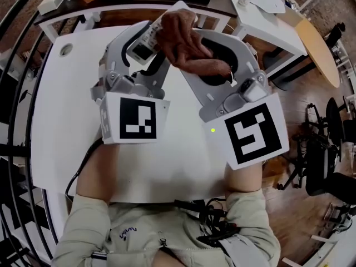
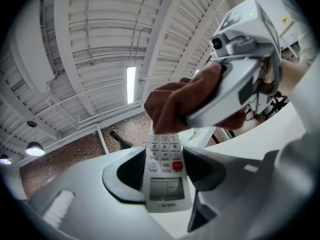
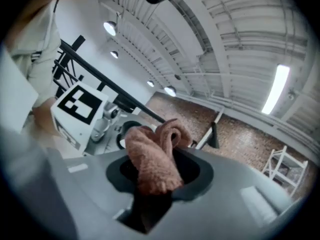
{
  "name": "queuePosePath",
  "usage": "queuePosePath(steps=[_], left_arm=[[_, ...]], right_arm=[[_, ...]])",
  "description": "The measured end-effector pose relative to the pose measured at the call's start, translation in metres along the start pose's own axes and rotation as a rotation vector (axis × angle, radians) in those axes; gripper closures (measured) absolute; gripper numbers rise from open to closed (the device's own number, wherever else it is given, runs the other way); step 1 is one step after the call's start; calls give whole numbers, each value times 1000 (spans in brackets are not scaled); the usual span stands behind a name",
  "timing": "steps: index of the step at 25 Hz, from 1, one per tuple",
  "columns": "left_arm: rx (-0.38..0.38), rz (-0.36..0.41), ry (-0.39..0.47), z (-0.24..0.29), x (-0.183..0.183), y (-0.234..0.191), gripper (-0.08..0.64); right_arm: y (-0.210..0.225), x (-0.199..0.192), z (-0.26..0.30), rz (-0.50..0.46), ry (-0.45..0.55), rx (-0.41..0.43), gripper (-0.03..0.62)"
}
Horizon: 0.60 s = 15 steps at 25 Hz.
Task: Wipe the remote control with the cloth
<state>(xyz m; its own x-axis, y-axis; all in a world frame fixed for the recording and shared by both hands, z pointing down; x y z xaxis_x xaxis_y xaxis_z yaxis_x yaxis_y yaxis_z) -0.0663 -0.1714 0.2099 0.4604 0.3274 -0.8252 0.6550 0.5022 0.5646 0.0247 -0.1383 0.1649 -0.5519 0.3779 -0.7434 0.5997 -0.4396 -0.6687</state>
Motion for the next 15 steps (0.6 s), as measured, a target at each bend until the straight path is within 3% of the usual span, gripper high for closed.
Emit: queuePosePath(steps=[4,6,15], left_arm=[[-5,25,-3,1,0,4,319],[-9,43,-3,2,4,13,319],[-16,89,-18,5,10,27,319]], right_arm=[[21,-2,-1,-124,-26,-311,471],[25,-7,-6,-158,-48,-373,471],[6,-12,-3,-209,-106,-249,474]])
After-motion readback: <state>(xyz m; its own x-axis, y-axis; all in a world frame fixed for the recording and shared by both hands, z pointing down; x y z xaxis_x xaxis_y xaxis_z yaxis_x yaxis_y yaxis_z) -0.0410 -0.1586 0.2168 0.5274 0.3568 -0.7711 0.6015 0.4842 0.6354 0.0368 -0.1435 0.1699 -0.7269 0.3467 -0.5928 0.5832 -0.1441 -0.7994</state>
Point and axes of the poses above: the fingertips, and each gripper's own axes: z forward along the fingers, y to its right, x out of its top, the point moved 7 cm from there along -z, backward along the fingers, and after that the axes turned 11 degrees about -x, right-handed, at the moved point
